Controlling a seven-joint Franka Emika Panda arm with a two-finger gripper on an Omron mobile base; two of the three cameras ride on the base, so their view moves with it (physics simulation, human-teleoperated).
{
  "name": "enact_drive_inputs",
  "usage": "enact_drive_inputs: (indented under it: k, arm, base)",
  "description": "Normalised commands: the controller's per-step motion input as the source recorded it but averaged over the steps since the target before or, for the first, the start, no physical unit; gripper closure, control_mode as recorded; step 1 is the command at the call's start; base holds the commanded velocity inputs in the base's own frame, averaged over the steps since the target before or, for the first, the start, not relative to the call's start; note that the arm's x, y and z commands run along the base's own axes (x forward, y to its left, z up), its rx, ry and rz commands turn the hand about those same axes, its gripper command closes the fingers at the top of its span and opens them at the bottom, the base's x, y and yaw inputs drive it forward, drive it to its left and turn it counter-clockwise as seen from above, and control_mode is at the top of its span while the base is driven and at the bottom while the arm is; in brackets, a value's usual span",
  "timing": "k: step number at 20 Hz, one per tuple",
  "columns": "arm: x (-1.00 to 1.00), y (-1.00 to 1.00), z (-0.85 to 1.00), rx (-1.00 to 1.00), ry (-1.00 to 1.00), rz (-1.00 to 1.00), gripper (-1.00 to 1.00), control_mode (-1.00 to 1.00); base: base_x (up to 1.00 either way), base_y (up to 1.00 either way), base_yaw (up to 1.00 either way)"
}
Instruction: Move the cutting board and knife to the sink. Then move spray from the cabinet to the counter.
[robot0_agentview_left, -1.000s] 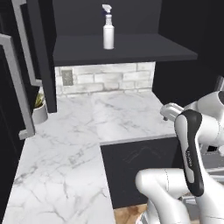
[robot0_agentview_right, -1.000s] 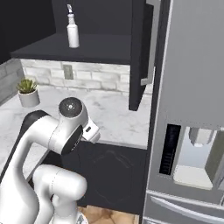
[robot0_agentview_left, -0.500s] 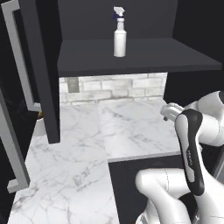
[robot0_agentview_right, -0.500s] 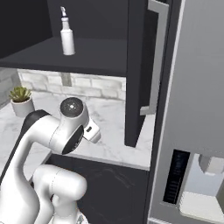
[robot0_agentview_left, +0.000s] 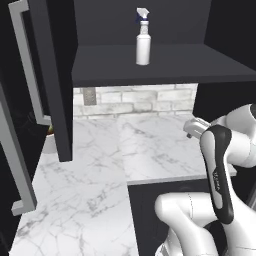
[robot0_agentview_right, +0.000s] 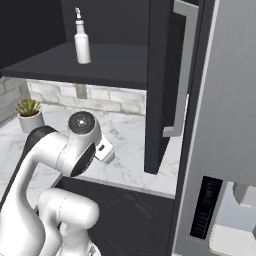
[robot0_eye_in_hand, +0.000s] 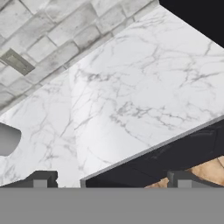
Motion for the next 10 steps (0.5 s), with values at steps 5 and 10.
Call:
enact_drive_inputs:
  k: [5, 10]
  arm:
    - [0.0, 0.0, 0.0, 0.0, 0.0, 0.0, -1.0, 1.0]
    - [0.0, 0.0, 0.0, 0.0, 0.0, 0.0, -1.0, 1.0]
  base:
    - [0.64, 0.13, 0.05]
    - [0.57, 0.29, -0.05]
